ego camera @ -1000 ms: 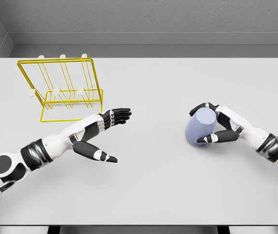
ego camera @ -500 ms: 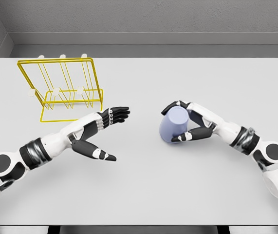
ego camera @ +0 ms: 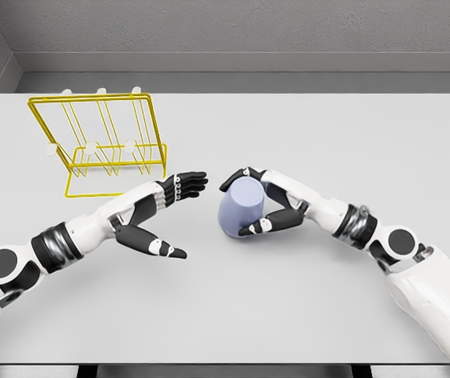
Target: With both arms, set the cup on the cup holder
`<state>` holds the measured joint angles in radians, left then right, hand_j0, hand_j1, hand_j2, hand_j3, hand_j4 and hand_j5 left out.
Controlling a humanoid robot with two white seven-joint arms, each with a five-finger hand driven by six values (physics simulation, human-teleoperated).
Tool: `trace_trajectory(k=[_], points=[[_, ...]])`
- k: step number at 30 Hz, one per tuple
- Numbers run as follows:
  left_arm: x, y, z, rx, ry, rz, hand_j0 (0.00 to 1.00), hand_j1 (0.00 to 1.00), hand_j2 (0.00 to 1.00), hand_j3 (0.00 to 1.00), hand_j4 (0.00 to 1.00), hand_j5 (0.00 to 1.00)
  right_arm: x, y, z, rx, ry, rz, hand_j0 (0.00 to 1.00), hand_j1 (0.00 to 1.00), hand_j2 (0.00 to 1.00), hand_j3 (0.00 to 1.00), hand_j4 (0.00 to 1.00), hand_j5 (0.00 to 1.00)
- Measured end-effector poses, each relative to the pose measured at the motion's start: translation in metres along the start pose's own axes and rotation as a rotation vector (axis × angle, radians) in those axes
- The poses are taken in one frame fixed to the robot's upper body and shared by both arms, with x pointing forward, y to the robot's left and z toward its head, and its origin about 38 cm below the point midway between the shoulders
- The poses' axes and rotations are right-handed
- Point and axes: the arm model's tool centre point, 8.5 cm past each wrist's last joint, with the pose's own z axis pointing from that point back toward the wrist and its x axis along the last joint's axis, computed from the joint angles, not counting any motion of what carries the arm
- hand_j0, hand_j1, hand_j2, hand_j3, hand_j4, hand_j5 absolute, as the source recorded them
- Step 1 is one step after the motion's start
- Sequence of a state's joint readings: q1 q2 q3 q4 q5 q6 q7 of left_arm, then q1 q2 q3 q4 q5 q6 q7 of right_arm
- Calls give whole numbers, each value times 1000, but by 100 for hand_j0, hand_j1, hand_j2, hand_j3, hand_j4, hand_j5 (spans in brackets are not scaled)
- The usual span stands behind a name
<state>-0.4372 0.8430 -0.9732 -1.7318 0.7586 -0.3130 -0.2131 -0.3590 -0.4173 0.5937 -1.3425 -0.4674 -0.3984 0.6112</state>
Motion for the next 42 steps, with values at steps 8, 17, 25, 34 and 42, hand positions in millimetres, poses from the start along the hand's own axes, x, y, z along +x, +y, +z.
trace_trajectory(k=[8,17,25,34,42], points=[[-4,7,9,25,27,-3,100,100,100,100,100,100,-10,9,-8,13,16,-13,50,50,50,50,50,50],[-7,15,19,59,41,-16,100,100,100,100,100,100,-21,9,-7,12,54,-11,51,51,51,51,51,51],[-12,24,20,92,52,-21,100,100,100,100,100,100,-24,13,-9,27,62,-7,100,100,100,100,100,100],[-34,18,5,125,35,29,100,100,100,100,100,100,-13,-6,-9,21,60,43,100,100,100,100,100,100],[-44,9,-5,168,2,48,100,100,100,100,100,100,2,-56,40,-19,157,155,100,100,100,100,100,100]])
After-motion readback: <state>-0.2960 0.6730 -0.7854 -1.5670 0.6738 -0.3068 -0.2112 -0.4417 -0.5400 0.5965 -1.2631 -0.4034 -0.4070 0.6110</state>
